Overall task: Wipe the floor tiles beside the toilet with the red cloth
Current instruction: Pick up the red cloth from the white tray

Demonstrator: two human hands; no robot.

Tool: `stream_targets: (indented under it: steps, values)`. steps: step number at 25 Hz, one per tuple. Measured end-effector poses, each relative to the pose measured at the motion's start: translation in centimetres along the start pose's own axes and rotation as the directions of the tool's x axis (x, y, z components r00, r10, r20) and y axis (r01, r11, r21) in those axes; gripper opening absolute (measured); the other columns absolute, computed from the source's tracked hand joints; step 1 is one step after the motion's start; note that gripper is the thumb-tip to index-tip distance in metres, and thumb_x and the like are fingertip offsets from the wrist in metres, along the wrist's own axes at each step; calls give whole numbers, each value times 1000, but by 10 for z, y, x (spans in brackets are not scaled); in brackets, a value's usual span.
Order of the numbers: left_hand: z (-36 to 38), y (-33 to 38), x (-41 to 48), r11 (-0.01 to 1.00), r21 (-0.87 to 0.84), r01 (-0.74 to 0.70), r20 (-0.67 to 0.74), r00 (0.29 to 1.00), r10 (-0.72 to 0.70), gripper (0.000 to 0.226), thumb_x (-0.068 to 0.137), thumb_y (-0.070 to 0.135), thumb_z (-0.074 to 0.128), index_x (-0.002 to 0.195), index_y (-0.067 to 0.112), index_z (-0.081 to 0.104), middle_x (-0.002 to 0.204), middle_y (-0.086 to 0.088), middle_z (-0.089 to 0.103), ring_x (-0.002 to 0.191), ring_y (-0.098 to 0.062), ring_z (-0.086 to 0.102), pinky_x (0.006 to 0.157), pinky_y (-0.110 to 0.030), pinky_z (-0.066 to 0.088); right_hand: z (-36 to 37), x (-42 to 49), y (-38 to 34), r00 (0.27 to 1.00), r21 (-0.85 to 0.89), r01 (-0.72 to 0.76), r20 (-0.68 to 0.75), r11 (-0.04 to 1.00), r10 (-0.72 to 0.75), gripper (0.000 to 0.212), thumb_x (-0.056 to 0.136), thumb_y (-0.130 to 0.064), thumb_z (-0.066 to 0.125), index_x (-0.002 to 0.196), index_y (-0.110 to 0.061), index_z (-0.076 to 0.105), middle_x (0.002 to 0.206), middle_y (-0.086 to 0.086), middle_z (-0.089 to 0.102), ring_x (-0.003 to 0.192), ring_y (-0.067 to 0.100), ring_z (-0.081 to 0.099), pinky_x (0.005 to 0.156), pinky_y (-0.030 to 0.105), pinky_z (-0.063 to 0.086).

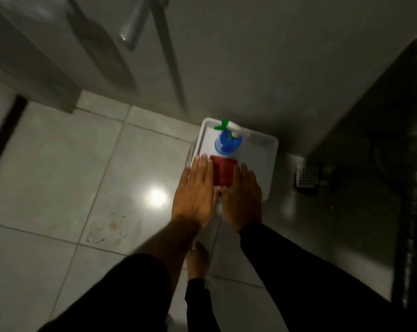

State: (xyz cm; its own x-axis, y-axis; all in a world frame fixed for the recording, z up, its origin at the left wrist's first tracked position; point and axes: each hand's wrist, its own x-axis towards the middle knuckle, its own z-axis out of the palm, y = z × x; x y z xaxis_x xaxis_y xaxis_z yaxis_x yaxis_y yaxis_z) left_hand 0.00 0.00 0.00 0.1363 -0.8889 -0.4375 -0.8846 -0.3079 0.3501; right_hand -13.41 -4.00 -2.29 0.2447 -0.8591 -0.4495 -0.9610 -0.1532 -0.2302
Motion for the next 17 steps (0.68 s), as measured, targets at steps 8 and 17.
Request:
stream_targets:
  steps: [8,17]
  values:
    - [92,9,140,884,-129,449,213,883,-418,82,94,50,64,158,10,32,154,-16,50,142,-39,51,109,-51,47,86,135,30,846,476,-531,260,701,465,80,96,-45,77,157,-8,41,158,20,55,142,43,58,119,54,50]
    - [68,2,127,602,-684,412,156,889,-431,39,98,37,58,133,20,64,123,-2,71,101,-19,65,85,-34,51,56,124,37,870,862,-430,315,270,380,35,90,-9,78,125,-4,77,118,21,84,105,40,82,91,50,70]
